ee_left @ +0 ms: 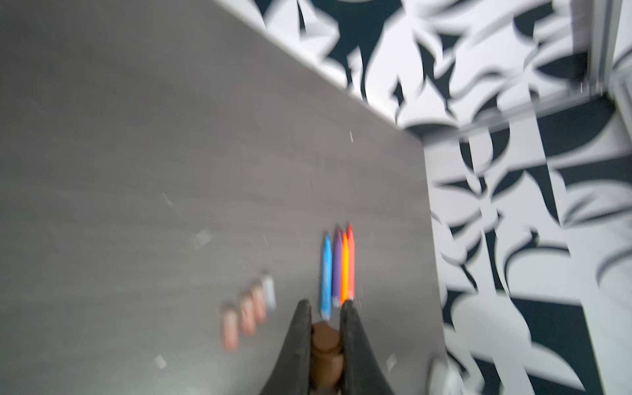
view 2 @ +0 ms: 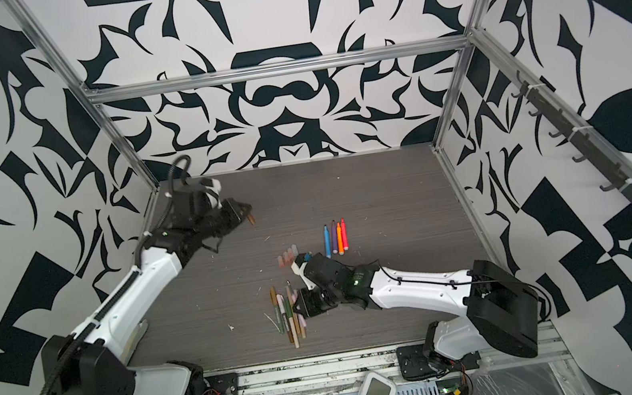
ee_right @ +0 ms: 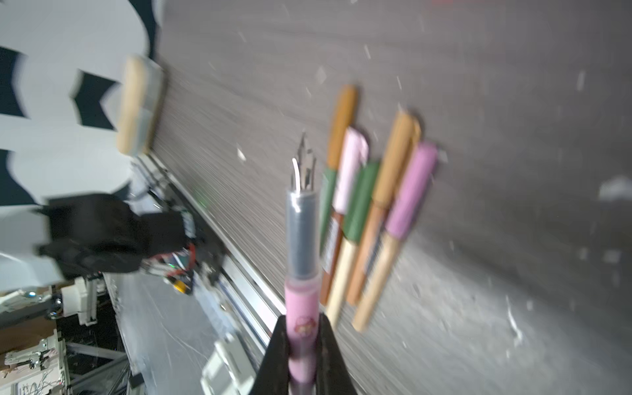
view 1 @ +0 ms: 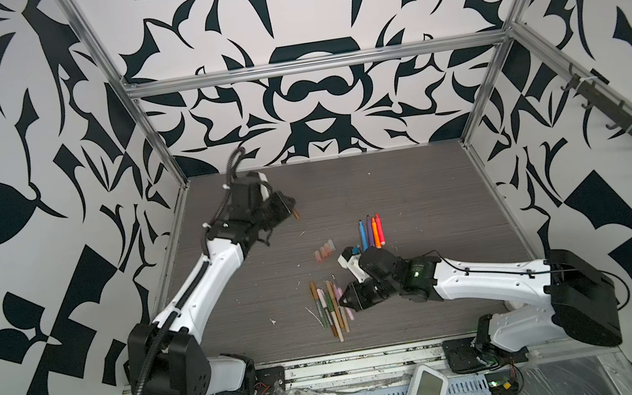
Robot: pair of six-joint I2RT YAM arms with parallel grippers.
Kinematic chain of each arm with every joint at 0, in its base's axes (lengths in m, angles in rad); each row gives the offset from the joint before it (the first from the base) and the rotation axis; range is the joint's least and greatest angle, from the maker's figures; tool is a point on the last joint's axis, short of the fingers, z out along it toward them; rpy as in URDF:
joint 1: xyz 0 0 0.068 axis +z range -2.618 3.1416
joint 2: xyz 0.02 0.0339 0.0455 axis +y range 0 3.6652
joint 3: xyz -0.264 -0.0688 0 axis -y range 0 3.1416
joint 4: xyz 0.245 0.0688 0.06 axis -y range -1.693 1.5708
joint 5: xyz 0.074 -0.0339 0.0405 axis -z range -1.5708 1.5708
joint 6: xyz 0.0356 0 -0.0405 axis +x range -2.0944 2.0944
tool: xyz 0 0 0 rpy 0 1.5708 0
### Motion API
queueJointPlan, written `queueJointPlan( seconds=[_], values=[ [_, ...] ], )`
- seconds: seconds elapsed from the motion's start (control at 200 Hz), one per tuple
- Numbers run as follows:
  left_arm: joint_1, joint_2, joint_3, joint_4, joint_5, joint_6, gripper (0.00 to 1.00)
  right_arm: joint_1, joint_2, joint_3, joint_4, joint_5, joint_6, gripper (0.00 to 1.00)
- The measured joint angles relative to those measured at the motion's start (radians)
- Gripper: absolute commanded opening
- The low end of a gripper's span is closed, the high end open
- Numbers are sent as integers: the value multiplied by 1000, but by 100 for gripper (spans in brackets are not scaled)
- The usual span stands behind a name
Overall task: Open the pen caps
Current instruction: 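Pull the brown cap off with the left gripper, drawing it away from the right gripper, then set the brown cap by the pink caps while the right gripper carries the pen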
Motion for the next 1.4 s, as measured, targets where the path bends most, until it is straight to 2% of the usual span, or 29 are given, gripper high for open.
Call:
queueJointPlan(
  seconds=[0.12, 0.28, 0.525, 0.735, 1.4],
  values=[
    [6, 42, 40, -23, 7, 47, 0, 4, -56, -55, -43, 13, 19, 0],
    [-7, 43, -67, -47, 26, 68, 0, 1, -143, -63, -61, 38, 23, 0],
    [-6, 40, -185, -122, 5, 122, 0, -2, -148, -61, -111, 75, 11, 0],
    [-6, 125, -230, -149, -2, 157, 0, -6, -149, -61, -136, 103, 3, 0],
    [-6, 306, -222, -153, 15, 179, 0, -6, -169, -125, -136, 145, 10, 0]
  ],
)
